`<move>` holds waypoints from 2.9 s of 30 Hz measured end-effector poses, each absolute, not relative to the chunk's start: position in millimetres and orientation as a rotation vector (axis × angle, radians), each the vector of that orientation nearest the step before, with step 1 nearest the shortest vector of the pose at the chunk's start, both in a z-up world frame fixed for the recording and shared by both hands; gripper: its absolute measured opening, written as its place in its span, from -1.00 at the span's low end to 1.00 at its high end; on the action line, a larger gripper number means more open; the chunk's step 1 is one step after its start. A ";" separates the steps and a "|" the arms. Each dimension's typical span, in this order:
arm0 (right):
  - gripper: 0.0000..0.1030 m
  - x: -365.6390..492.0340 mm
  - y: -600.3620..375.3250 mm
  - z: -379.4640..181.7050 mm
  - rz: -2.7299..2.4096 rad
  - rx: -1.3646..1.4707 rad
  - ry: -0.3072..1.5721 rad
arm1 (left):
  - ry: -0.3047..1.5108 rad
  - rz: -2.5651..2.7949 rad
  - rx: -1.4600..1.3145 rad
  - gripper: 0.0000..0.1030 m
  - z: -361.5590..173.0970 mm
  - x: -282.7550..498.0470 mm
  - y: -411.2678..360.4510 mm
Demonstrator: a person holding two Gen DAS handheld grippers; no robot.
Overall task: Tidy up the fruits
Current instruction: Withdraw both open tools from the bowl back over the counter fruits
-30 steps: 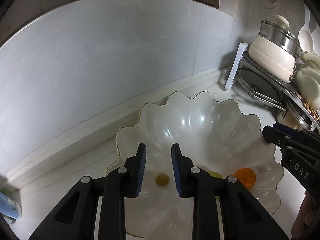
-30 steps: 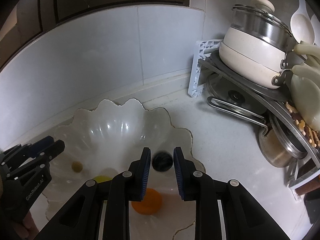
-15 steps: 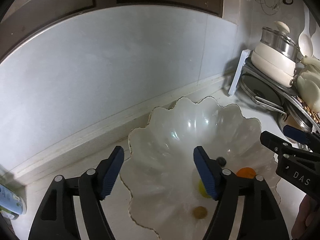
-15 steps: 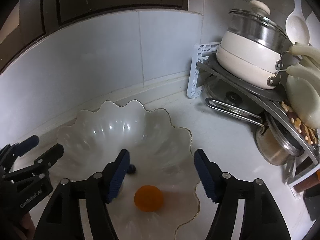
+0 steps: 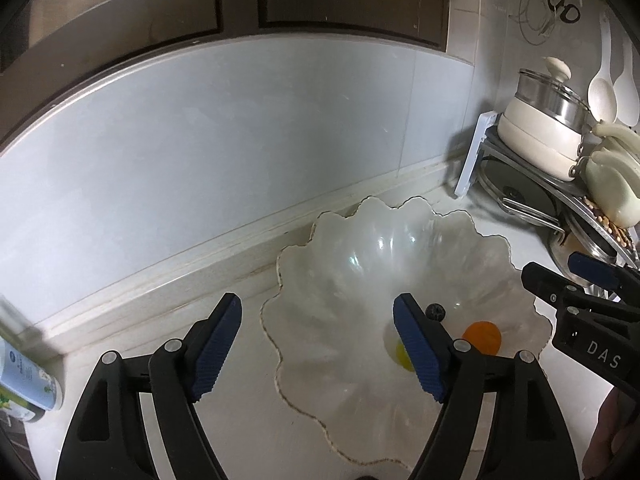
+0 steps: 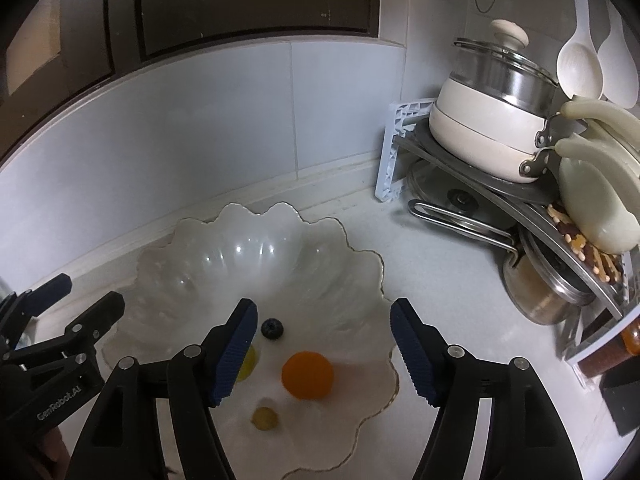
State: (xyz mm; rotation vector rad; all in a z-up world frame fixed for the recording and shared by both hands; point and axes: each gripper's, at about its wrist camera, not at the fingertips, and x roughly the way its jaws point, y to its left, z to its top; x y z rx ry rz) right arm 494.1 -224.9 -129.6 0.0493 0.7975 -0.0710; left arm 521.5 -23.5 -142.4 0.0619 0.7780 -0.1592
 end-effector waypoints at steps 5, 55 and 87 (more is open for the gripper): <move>0.36 483.9 -220.3 -124.2 -0.059 0.046 0.785 | 0.776 -0.152 0.058 0.54 -139.6 512.9 -19.7; 0.36 395.3 -183.2 -102.5 0.044 -0.006 0.707 | 0.737 -0.064 0.051 0.54 -117.0 400.0 10.0; 0.36 338.4 -177.8 -125.5 0.122 -0.022 0.743 | 0.763 -0.034 0.028 0.54 -138.1 336.5 9.0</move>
